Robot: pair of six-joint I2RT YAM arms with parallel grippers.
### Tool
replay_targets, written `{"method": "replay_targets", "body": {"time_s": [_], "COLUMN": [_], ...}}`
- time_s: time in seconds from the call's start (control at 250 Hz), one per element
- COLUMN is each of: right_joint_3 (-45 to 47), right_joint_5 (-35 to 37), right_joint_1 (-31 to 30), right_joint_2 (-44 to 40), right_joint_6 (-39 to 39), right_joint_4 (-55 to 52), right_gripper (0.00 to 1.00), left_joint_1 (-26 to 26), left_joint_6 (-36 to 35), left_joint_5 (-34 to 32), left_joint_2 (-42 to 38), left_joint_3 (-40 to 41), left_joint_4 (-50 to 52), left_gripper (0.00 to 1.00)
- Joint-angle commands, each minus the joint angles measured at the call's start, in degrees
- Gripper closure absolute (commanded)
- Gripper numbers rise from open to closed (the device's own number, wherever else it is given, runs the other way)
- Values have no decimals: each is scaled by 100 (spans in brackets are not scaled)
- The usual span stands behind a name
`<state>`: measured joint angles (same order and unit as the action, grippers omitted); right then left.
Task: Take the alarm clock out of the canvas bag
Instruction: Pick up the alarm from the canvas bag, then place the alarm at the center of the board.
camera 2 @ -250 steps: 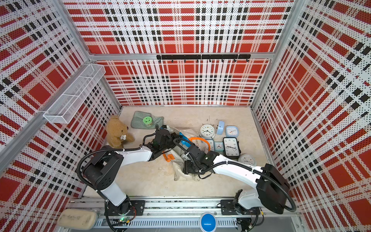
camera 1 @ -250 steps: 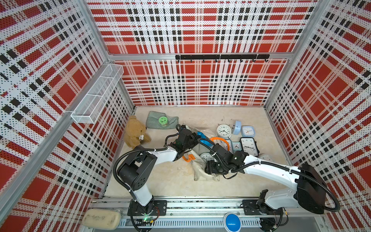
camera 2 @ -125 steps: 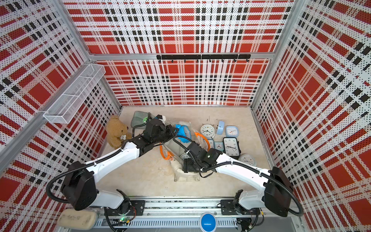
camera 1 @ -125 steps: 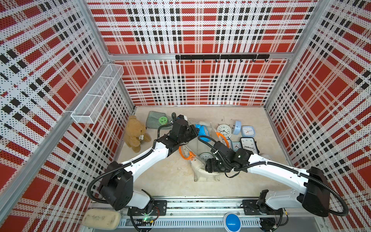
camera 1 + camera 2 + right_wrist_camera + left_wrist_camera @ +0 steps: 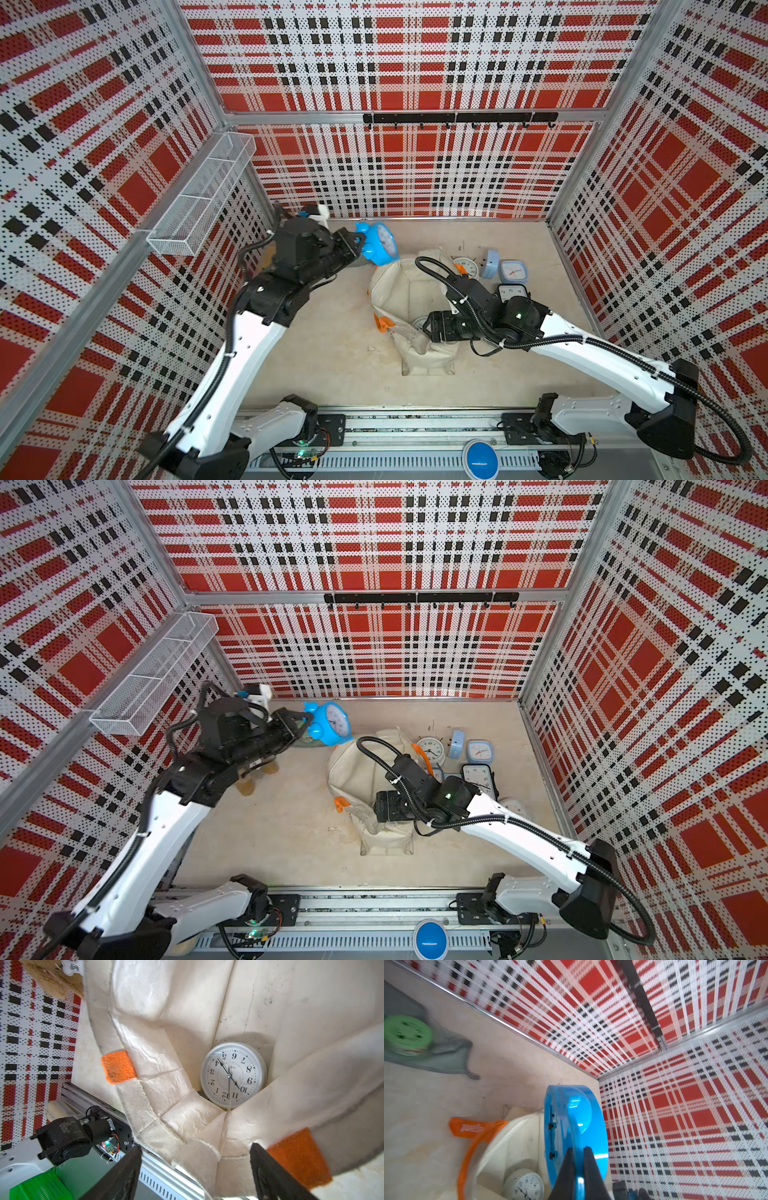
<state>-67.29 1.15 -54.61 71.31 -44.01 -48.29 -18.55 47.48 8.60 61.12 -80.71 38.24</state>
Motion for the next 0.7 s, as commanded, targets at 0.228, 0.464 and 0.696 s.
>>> {"method": "replay_targets", "body": {"time_s": [0.228,0.464,0.696], "right_joint_3": [-586,-807,-929], "right_joint_5": [126,53,-80], "right_joint_1": [140,213,209], "right_joint_2": [84,271,399], "right_joint_6": [533,630,696], "right_joint_4": [-48,-47,-110], "right_gripper": [15,15,15], "left_joint_1": [2007,2035,2189], "left_joint_6": [-667,-521,-295], "left_joint_5": [842,1043,1640], "left_joint_2": [-880,-983,-936], "left_joint_3": [1087,2479,3689], "left_joint_4": [1818,782,-685], "left_gripper": [99,100,100]}}
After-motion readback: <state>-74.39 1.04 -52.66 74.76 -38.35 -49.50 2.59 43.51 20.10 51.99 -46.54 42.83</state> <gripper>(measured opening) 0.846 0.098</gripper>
